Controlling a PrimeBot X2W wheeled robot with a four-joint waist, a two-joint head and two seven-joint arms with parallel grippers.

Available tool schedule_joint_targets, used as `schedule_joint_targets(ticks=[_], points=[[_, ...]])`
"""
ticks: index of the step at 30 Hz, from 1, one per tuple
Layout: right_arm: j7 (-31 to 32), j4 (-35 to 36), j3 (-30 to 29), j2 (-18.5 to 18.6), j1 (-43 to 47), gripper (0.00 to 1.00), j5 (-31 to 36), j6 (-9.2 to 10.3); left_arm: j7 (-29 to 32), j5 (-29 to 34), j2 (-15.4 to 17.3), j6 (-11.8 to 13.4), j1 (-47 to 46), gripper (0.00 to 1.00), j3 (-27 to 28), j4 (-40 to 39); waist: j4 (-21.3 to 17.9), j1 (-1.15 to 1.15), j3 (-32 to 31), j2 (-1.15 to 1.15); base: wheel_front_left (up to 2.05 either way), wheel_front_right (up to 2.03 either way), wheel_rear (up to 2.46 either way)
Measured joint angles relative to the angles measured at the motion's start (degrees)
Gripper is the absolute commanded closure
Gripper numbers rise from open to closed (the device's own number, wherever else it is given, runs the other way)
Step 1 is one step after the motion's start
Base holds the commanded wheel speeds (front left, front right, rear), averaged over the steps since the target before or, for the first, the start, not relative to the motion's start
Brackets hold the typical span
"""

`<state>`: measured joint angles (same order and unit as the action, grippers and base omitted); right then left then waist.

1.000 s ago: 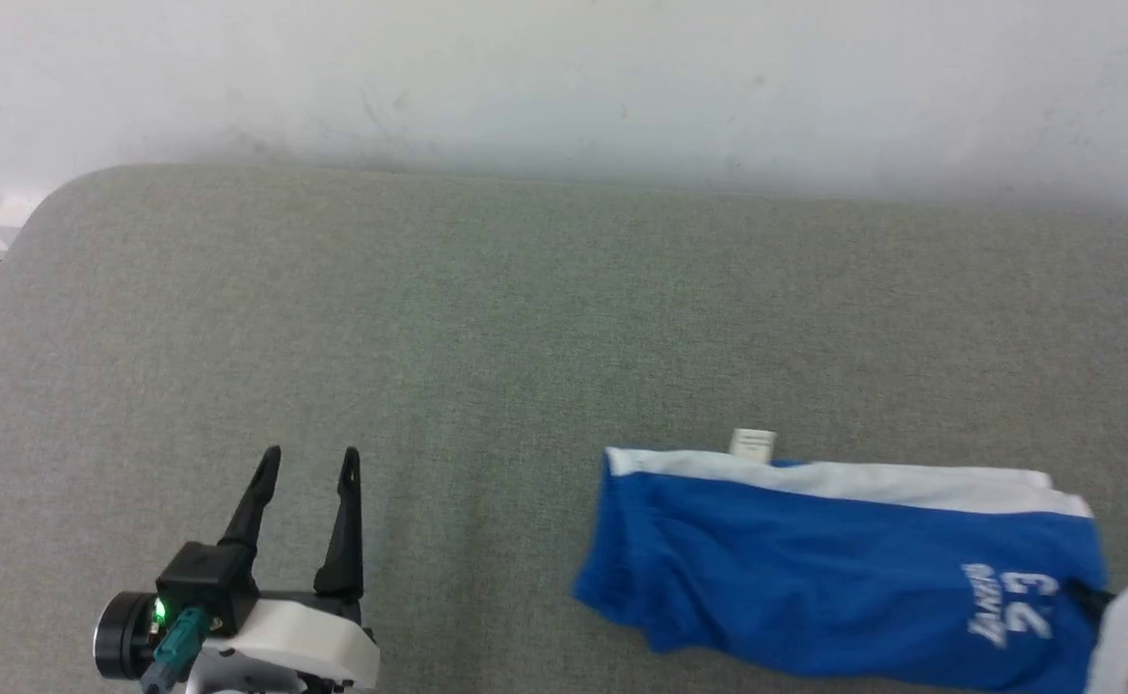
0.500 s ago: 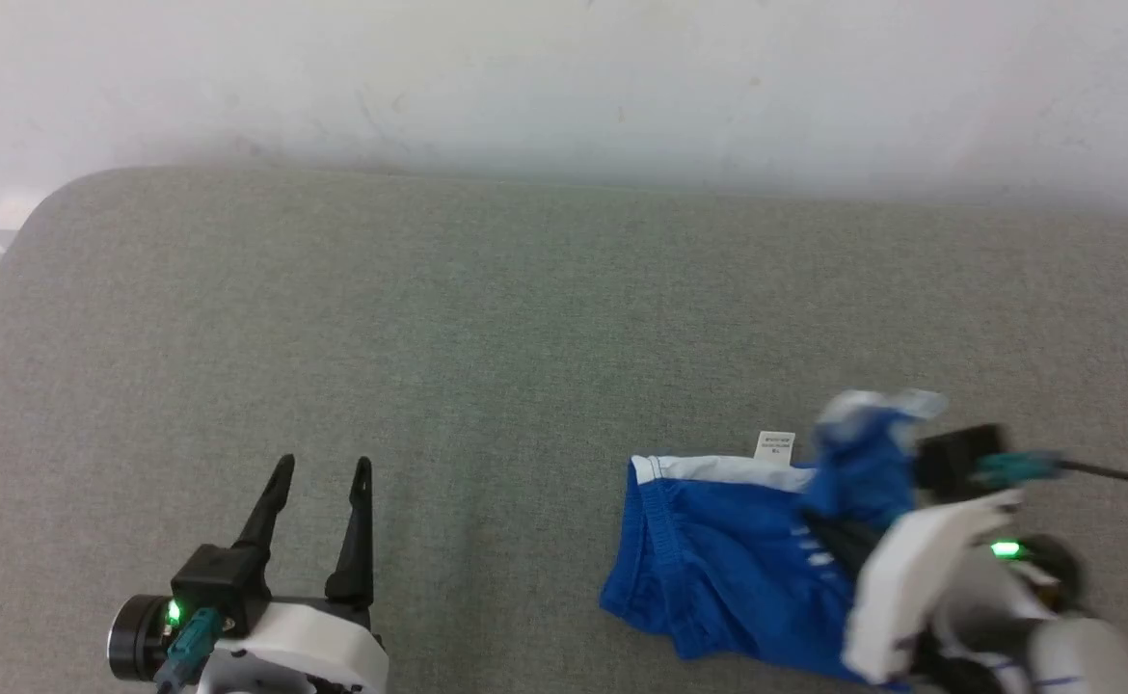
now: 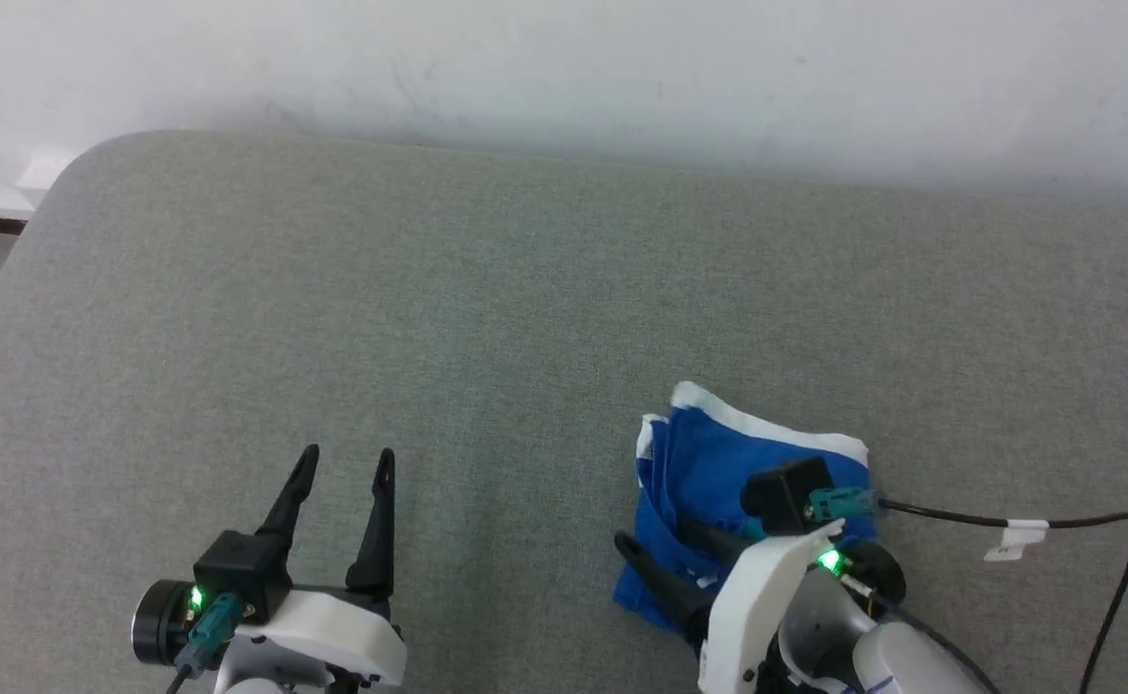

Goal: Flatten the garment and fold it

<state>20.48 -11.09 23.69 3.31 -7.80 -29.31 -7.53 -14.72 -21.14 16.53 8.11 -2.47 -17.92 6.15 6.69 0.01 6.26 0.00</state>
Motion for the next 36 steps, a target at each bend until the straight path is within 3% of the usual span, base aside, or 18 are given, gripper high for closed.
schedule_joint_targets(ticks=[4, 8, 13, 17, 22, 26, 32, 36], points=[[-5.6, 4.3, 1.0, 2.6, -0.7, 0.00, 5.3, 0.00, 0.0, -0.1, -0.1, 0.0, 0.0, 0.00, 0.3, 0.0, -0.7, 0.00, 0.0, 0.00, 0.00, 0.00, 0.00], [-9.9, 11.2, -1.6, 4.3, -0.2, 0.00, 9.9, 0.00, 0.0, -0.2, -0.1, 0.0, 0.0, 0.00, 0.6, -0.1, -1.7, 0.00, -0.2, 0.00, 0.00, 0.00, 0.00], [-11.3, 18.2, -10.8, 4.2, 3.3, 0.00, 13.7, -0.01, 0.0, -0.3, -0.1, 0.1, 0.0, 0.00, 0.9, -0.3, -2.6, 0.00, -0.7, 0.00, 0.00, 0.00, 0.00], [-8.7, 21.0, -22.0, 4.3, 6.5, 0.00, 14.9, 0.00, 0.0, -0.3, -0.1, 0.1, 0.0, 0.00, 1.3, -0.4, -3.0, -0.01, -1.3, 0.00, 0.00, 0.00, 0.00], [-0.5, 20.1, -33.5, 5.1, 9.4, 0.00, 12.4, 0.00, 0.0, -0.3, -0.2, 0.3, 0.2, 0.00, 2.1, -0.8, -3.3, -0.01, -1.8, 0.00, 0.00, 0.00, 0.00], [10.0, 15.8, -38.4, 5.9, 10.9, 0.00, 8.1, 0.01, 0.0, -0.3, -0.4, 0.3, 0.3, 0.00, 2.3, -1.0, -3.1, -0.01, -1.9, 0.00, 0.00, 0.00, 0.00], [23.7, 12.2, -38.5, 3.6, 10.6, 0.00, -0.7, 0.00, 0.0, -0.3, -0.5, 0.2, 0.3, 0.00, 2.5, -1.1, -2.3, -0.01, -1.8, 0.00, 0.00, 0.00, 0.00], [27.0, 10.1, -35.4, 1.3, 8.6, 0.00, -5.3, 0.00, 0.0, 0.0, -0.6, 0.1, 0.3, 0.00, 2.5, -1.1, -1.7, -0.01, -1.4, 0.00, 0.00, 0.00, 0.00]])
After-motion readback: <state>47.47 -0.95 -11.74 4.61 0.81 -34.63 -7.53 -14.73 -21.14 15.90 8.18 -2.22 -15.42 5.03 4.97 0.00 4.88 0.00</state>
